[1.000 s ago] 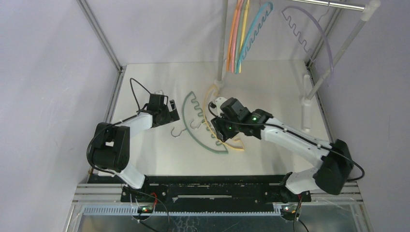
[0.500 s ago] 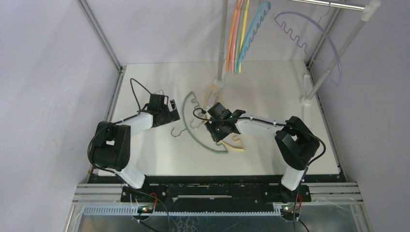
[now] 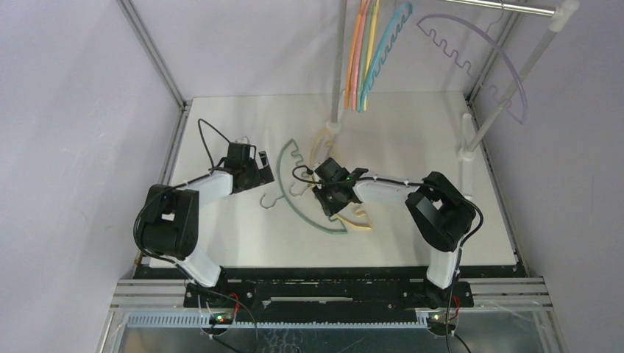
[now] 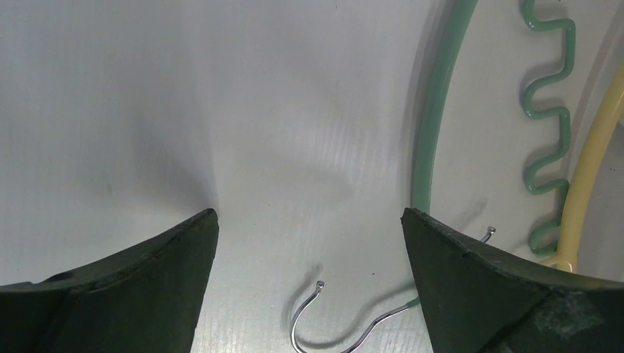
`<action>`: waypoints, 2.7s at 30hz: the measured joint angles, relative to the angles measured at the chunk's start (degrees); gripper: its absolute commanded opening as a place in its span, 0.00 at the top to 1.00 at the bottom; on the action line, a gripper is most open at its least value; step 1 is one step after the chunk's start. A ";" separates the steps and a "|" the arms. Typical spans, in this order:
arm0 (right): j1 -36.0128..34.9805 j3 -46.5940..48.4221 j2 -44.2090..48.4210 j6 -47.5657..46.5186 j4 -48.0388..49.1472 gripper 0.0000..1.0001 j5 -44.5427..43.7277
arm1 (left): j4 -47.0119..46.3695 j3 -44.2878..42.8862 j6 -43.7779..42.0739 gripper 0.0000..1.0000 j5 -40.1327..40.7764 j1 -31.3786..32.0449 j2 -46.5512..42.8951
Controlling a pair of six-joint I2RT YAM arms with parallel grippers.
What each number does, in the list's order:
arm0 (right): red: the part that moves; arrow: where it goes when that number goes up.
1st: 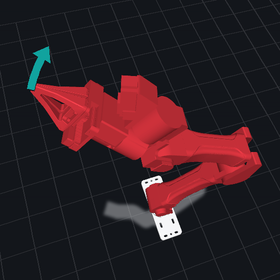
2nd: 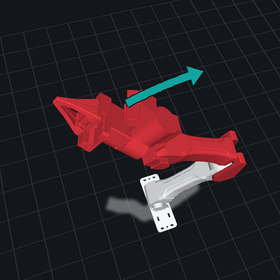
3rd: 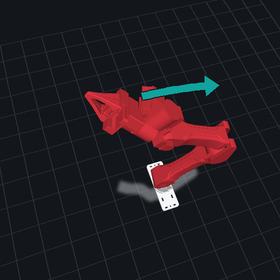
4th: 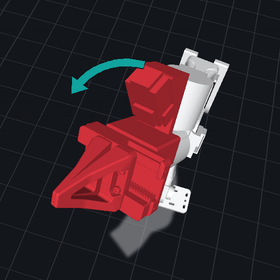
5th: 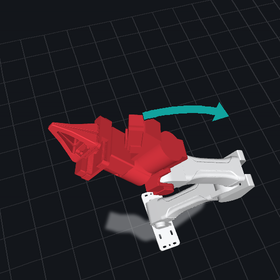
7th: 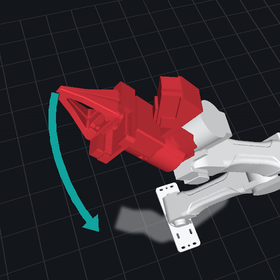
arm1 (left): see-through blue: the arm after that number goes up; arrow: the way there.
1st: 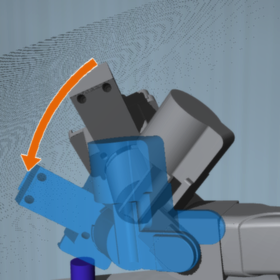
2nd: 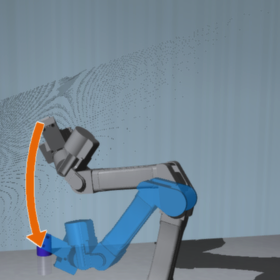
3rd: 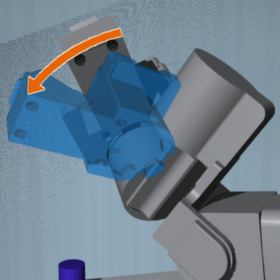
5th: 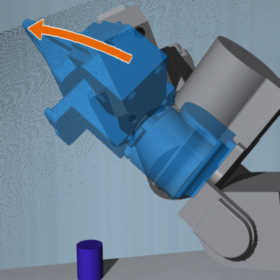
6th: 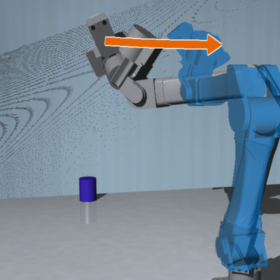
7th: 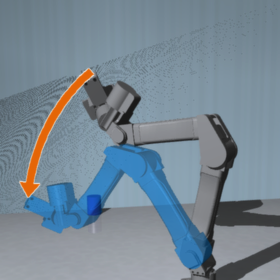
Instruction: Organize the hangers
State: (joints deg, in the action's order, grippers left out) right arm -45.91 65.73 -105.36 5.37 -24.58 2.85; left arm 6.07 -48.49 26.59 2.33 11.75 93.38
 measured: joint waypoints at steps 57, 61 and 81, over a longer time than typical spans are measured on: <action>33.64 20.87 47.28 23.17 -11.43 1.00 69.42 | 1.05 -1.31 0.46 0.01 -1.20 -0.07 0.00; 38.73 21.24 48.68 25.35 -8.96 1.00 67.69 | 1.64 -2.21 0.44 0.01 -1.36 0.13 0.52; 50.84 18.25 58.69 29.97 -3.48 1.00 47.06 | 0.59 -4.24 0.46 0.01 -3.41 0.13 3.52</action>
State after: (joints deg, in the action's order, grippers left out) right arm 4.93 83.99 -46.68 35.33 -28.05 49.91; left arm 6.66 -52.73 27.05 -1.08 11.88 96.90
